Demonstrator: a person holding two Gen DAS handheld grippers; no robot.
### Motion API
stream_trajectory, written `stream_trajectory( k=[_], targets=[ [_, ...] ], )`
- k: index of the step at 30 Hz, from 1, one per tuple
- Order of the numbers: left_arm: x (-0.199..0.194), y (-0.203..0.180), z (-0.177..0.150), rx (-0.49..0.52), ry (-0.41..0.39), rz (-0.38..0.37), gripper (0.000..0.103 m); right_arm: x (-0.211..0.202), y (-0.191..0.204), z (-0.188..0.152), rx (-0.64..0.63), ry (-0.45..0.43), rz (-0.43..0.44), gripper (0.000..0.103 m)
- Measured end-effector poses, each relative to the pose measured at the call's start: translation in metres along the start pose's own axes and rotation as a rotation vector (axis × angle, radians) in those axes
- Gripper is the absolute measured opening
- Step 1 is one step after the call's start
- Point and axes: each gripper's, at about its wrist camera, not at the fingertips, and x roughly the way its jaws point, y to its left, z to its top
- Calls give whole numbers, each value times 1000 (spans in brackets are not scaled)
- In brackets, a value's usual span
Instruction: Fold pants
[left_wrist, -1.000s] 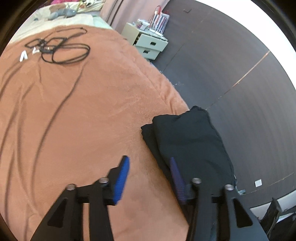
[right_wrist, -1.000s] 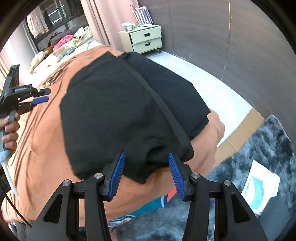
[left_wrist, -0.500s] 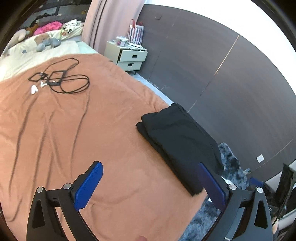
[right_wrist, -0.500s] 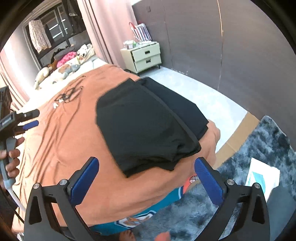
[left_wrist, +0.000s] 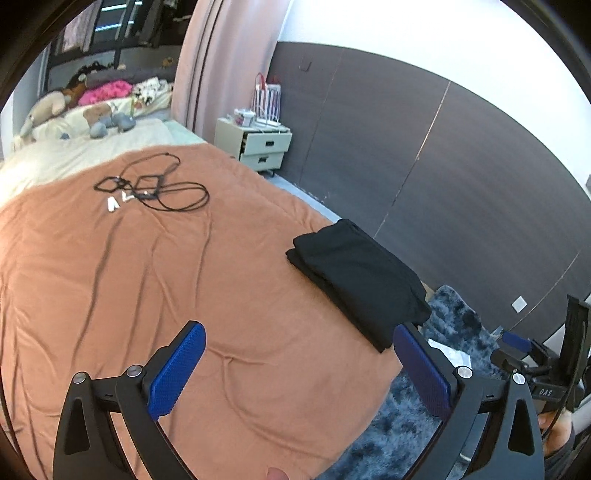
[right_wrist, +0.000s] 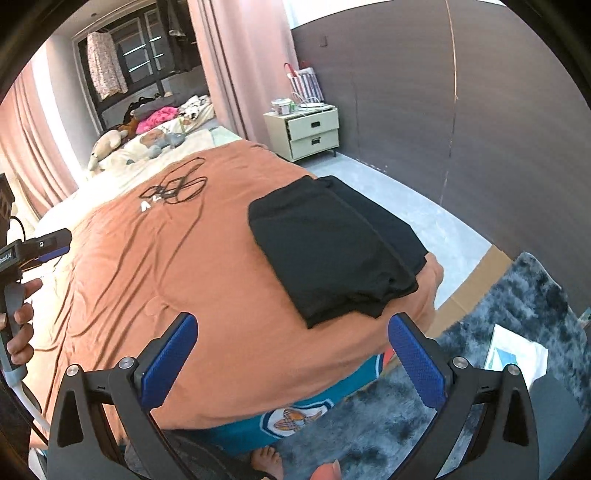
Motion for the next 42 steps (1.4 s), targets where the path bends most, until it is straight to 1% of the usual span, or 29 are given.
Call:
stream_trajectory(
  k=[5, 12, 14, 16, 23, 30, 34, 39, 42],
  targets=[
    [-40, 3, -16, 17, -64, 22, 103, -18, 11, -9, -9, -16, 14, 103],
    [-87, 7, -38, 24, -112, 34, 103, -41, 29, -30, -39, -49, 27, 103],
    [-102, 7, -46, 33, -141, 55, 103, -45, 33, -35, -52, -55, 37, 103],
    [-116, 6, -54, 34, -158, 52, 103, -48, 38, -41, -65, -57, 44, 103],
    [-160, 12, -83, 14, -202, 60, 103, -60, 53, -58, -92, -69, 74, 103],
    [-212, 27, -112, -13, -267, 95, 103, -81, 67, -79, -98, -132, 104, 103],
    [-241, 30, -130, -12, -310, 121, 103, -84, 72, -92, -105, -148, 122, 103],
    [-264, 33, -151, -18, -339, 141, 103, -87, 80, -107, -105, -153, 145, 103],
    [-272, 34, -166, -20, -342, 178, 103, -92, 83, -113, -98, -165, 168, 103]
  ],
)
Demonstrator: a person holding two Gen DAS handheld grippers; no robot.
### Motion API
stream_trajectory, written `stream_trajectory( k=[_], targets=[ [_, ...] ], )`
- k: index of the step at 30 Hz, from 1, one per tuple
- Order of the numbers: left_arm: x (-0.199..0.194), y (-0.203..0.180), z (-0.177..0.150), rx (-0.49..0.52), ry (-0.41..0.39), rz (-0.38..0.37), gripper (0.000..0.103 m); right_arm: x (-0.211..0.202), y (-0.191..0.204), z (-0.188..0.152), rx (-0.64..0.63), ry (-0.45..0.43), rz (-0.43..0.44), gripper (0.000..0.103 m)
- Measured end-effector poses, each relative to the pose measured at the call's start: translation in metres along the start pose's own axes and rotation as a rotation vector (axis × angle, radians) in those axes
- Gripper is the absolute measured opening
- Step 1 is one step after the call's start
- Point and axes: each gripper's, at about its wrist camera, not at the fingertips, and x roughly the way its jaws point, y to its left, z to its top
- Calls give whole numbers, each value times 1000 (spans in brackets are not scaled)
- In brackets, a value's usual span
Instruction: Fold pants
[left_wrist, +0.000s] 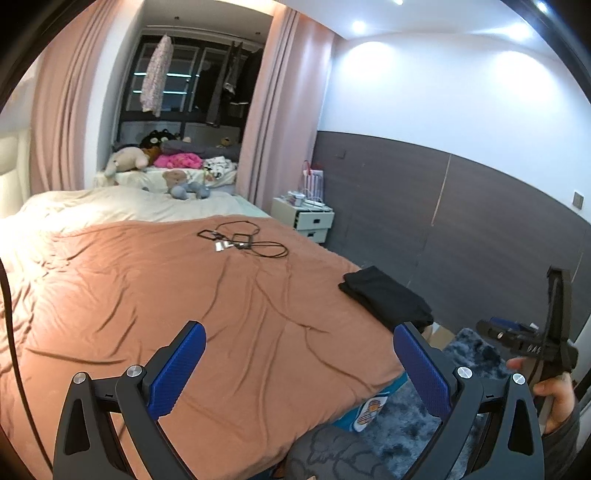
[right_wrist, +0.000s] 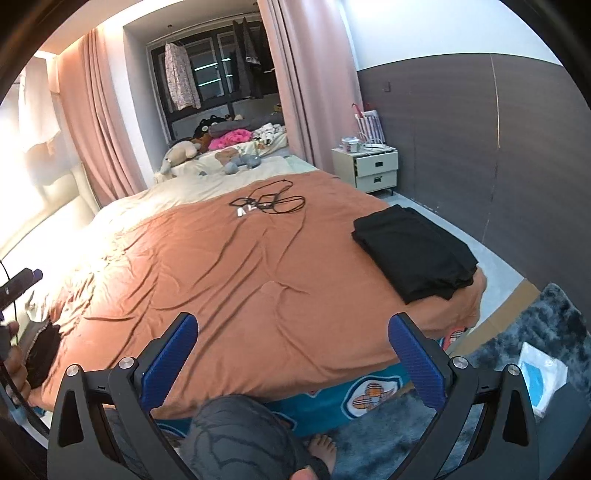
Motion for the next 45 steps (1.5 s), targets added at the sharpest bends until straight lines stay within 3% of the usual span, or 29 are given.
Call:
stream_trajectory(
  k=[16, 25, 33, 45],
  targets=[
    [-43, 3, -56, -9, -53, 147, 103, -16, 26, -49, -67, -54, 19, 103],
    [-53, -6, -90, -7, -22, 207, 103, -18, 43, -73, -95, -57, 24, 103],
    [-65, -19, -99, 50, -30, 229, 103, -13, 54, -85, -114, -20, 16, 103],
    [-51, -33, -126, 50, 20, 218, 103, -13, 58, -99, -103, 24, -1, 103]
  ],
)
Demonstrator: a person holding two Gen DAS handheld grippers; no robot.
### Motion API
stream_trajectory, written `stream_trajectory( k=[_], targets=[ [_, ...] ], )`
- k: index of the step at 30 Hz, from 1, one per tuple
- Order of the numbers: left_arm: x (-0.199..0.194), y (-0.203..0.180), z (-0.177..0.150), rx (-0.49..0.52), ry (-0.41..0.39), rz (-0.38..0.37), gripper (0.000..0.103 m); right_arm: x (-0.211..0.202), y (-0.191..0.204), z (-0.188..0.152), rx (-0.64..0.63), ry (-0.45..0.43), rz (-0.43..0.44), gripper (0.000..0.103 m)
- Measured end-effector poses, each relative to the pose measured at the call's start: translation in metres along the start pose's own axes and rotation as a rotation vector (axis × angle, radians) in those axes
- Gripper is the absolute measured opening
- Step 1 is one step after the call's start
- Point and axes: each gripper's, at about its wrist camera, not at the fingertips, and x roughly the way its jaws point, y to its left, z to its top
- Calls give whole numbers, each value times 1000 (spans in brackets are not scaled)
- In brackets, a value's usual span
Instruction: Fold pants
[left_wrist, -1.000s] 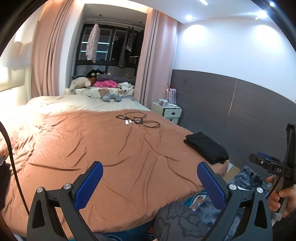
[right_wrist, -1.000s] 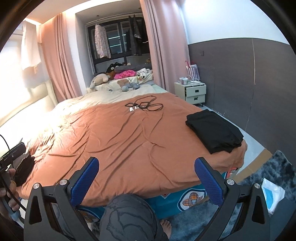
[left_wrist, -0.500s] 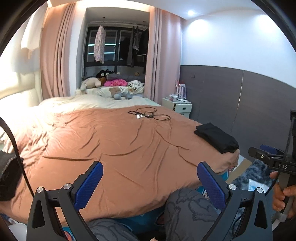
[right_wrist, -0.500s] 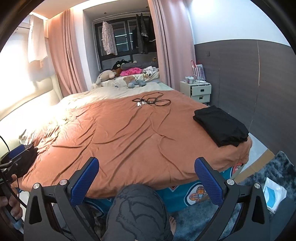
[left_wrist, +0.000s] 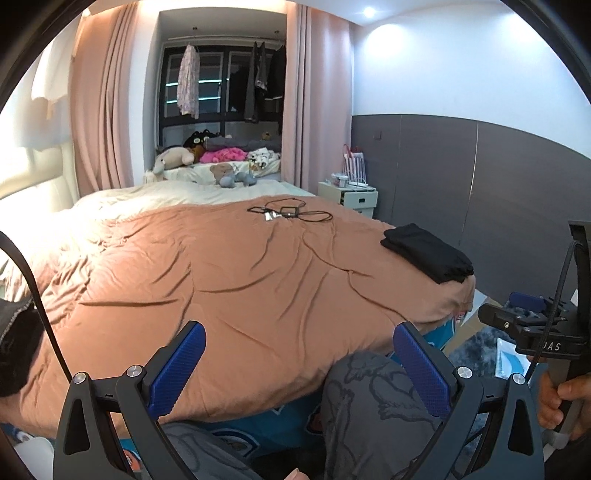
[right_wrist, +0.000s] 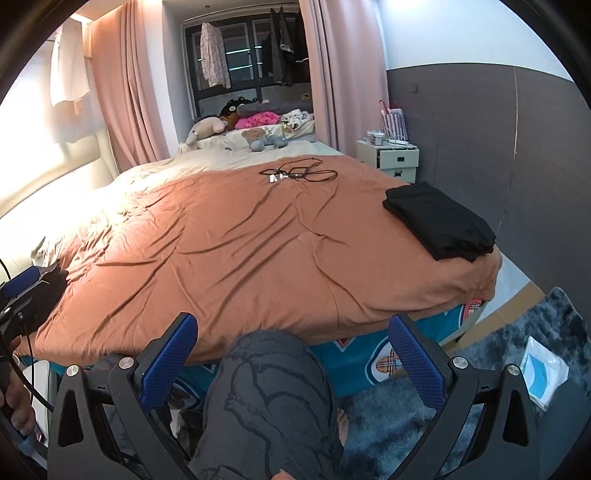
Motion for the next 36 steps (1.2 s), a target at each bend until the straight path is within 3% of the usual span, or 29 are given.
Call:
stream_trajectory(
  k=[36],
  targets=[
    [-15, 11, -10, -55, 4, 79, 103, -16, 0, -2, -20, -12, 23, 103]
  ],
)
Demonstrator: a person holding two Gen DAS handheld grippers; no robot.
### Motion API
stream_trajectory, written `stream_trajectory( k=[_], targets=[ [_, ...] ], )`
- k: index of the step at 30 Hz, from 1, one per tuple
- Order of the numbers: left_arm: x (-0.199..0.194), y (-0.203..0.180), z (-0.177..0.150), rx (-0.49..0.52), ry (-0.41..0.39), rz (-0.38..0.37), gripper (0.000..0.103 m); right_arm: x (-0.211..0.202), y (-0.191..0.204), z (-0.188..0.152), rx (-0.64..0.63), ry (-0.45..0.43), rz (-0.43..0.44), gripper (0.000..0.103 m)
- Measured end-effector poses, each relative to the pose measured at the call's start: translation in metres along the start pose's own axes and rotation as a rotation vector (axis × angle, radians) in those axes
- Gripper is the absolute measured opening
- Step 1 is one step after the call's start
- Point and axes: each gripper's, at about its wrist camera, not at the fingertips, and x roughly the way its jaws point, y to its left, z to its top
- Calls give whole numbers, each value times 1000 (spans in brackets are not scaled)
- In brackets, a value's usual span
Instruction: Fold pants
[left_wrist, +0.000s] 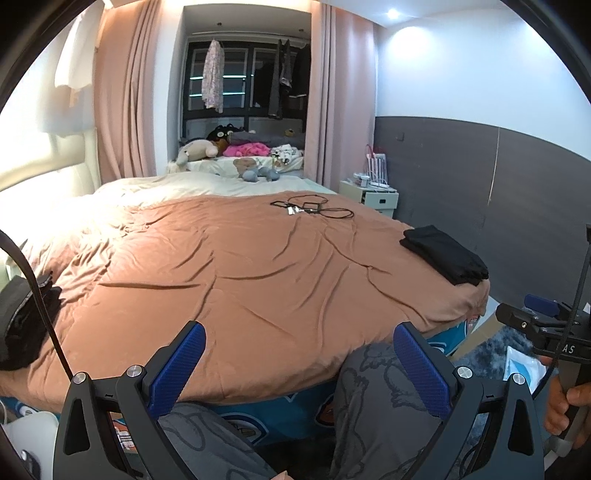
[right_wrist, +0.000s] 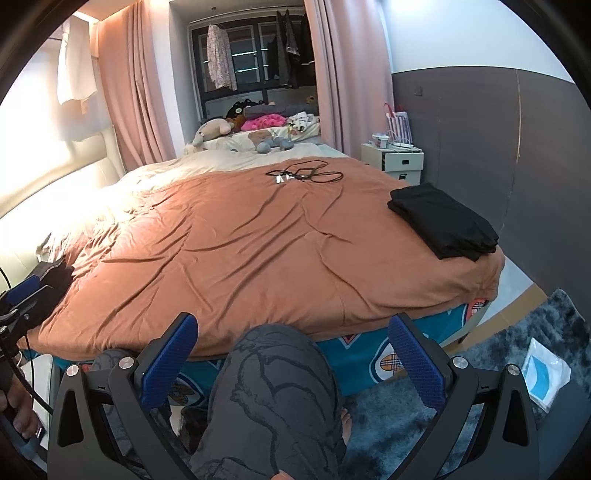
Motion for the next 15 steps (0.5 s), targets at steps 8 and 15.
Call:
stream_trajectory(
  k=[8, 15],
  targets=[
    [-8, 1, -4, -3, -9, 11, 103, -6, 2, -3, -6, -5, 5, 103],
    [-12, -1, -6, -3, -12, 2, 103, -11, 2, -3, -15, -14, 5, 103]
  ],
)
